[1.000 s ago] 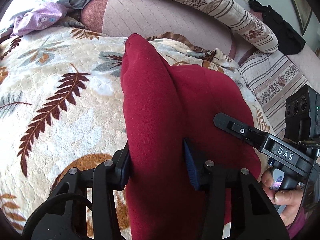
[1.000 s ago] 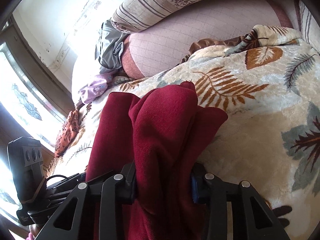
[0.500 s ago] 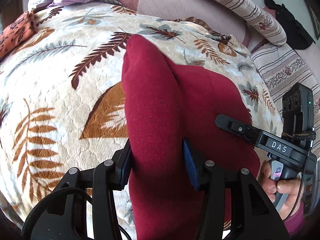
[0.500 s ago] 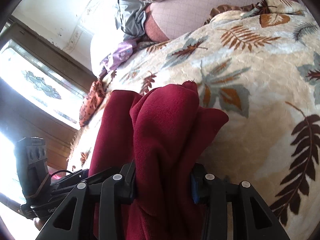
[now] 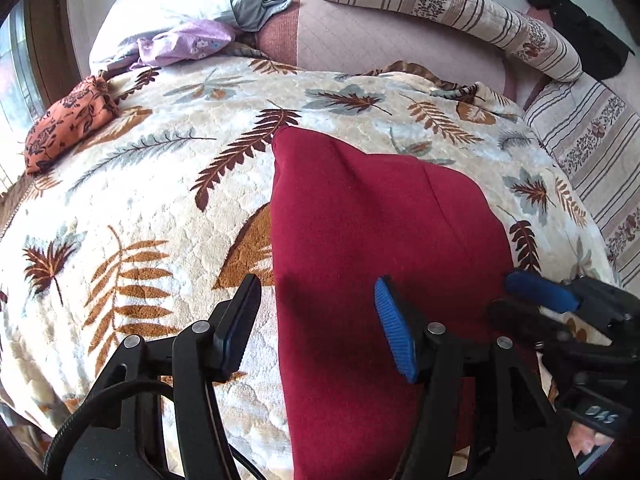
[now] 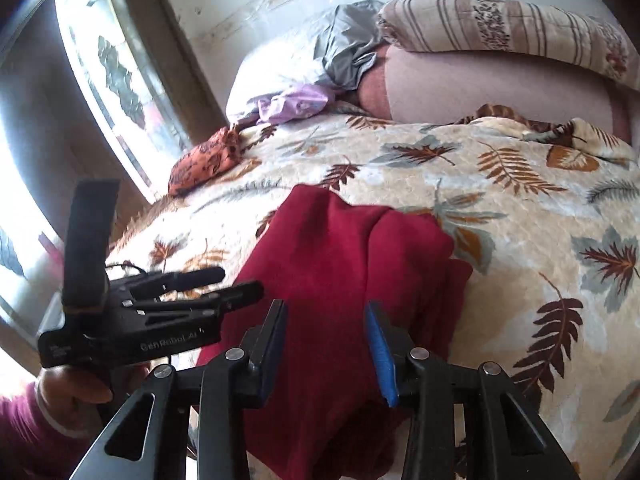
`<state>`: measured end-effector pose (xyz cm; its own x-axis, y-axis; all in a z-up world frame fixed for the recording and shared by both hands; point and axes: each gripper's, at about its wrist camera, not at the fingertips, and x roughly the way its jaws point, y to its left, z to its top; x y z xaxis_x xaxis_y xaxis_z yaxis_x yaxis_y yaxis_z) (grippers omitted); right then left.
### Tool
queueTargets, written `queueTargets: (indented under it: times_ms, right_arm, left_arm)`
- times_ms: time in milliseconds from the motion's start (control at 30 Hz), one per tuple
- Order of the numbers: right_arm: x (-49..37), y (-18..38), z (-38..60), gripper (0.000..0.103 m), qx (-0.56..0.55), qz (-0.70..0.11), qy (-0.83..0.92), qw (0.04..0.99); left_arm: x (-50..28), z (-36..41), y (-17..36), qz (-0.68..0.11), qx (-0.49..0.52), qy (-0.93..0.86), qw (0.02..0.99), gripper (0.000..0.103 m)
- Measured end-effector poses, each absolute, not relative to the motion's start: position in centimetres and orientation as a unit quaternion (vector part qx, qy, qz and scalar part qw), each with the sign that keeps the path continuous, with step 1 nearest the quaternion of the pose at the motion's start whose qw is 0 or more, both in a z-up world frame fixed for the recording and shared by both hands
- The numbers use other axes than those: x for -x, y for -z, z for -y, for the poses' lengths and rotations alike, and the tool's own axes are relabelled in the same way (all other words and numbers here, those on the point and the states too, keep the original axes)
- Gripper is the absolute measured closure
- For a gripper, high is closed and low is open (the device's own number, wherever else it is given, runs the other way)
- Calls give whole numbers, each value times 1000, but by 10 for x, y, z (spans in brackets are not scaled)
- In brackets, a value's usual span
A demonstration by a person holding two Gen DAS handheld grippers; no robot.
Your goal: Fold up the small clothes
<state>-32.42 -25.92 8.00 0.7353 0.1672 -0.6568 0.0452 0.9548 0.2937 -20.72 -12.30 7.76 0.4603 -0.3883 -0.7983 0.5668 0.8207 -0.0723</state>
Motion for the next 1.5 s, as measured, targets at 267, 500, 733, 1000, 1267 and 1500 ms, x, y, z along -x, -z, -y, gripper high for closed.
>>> queueTargets:
  times_ms: [267, 500, 733, 1000, 1267, 1500]
  right_arm:
    - [335, -45, 262, 67, -149, -398, 9, 905]
    - [357, -86, 253, 51, -160, -349, 44, 922]
    - [368, -104, 237, 33, -128, -332, 89, 930]
    - [378, -115, 225, 23, -114, -319, 104, 935]
    - [383, -114, 222, 22, -113, -321, 112, 933]
    - [382, -113, 224, 22, -120, -321, 114, 933]
  left_arm:
    - [225, 112, -93, -398, -100, 257, 875, 44]
    - [240, 103, -110, -380, -86, 254, 885, 44]
    - [259, 95, -124, -355, -88, 253, 896, 44]
    - [275, 84, -134, -331, -87, 247, 906, 43]
    - [279, 80, -135, -329, -85, 239, 910, 43]
    - [277, 79, -134, -329, -84, 239, 910, 44]
